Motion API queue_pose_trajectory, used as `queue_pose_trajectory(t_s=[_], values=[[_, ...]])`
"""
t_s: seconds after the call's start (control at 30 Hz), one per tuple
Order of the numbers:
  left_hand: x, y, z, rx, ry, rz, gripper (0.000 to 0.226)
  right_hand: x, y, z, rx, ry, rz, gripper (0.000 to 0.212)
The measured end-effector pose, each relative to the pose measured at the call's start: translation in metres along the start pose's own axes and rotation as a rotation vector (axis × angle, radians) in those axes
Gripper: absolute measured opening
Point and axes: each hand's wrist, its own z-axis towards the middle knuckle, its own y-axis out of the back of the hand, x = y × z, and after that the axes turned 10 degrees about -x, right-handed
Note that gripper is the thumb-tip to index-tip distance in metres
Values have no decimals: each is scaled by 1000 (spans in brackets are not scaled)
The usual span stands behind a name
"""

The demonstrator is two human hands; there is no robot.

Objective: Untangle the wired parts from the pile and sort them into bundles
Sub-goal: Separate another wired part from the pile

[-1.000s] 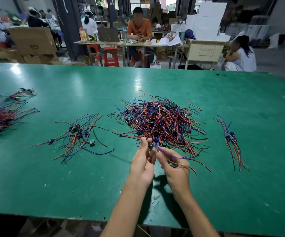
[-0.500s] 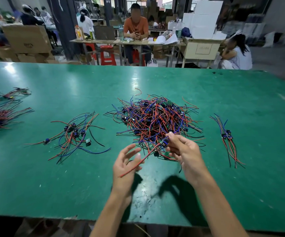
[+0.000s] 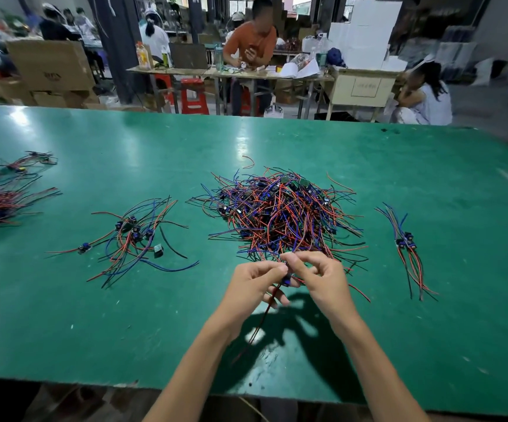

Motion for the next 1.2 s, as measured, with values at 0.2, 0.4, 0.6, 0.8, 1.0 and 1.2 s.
queue_pose_trajectory(t_s=[0.2,0.4,0.6,0.8,1.0,1.2], values=[[10,-11,2,-174,-7,-28,19,-14,-15,-14,-68,18,6,26],[16,-15,1,-198,-49,36,38,-17,-31,-16,-134,-116,103,29],[15,-6,1,-150,-39,63,24,-12,-37,-7,-158,-288,199,29],[27,0,3,-92,57,78,20,-24,-40,3,-213,-319,90,28],[42,-4,-1,-17,48,69,27,-41,-37,14,-414,-282,-97,29],[47,-3,0,-31,13,74,27,-40,-42,14,-520,-304,-20,29]])
